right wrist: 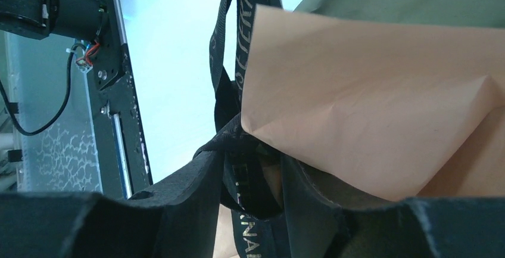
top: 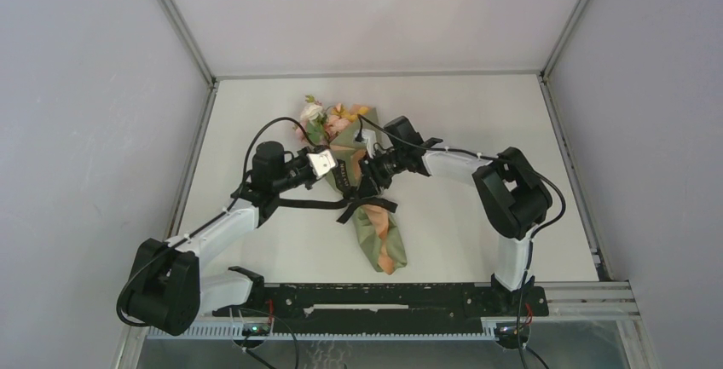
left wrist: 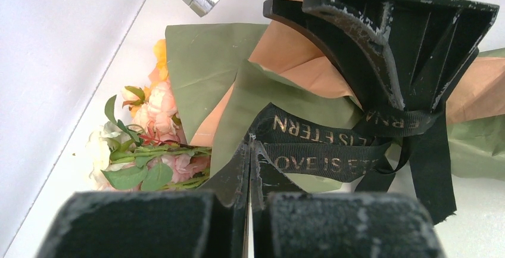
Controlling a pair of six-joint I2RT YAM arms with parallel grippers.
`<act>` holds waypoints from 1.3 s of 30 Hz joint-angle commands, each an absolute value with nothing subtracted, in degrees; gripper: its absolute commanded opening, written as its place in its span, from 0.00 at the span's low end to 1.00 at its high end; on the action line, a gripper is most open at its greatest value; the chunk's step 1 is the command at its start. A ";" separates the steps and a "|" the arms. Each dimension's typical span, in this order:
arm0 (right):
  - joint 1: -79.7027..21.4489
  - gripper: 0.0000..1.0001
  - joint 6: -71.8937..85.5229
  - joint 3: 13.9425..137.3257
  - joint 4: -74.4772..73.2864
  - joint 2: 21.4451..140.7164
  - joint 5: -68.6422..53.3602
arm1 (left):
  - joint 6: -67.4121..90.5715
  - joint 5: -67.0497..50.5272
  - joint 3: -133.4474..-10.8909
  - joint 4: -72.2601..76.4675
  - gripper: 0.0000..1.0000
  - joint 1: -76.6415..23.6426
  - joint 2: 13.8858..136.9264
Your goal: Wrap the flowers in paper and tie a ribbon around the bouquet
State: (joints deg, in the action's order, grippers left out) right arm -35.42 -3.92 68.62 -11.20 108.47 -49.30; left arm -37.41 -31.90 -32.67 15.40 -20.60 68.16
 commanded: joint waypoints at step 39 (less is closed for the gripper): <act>-39.10 0.40 -1.26 62.40 -2.59 105.36 -44.25 | -38.02 -31.68 -31.74 17.02 0.00 -20.74 68.22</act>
State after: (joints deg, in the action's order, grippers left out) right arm -38.39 -0.05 62.87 -2.61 106.50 -46.96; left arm -37.52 -31.64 -32.67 15.33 -20.60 68.27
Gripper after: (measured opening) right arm 0.402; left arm 0.004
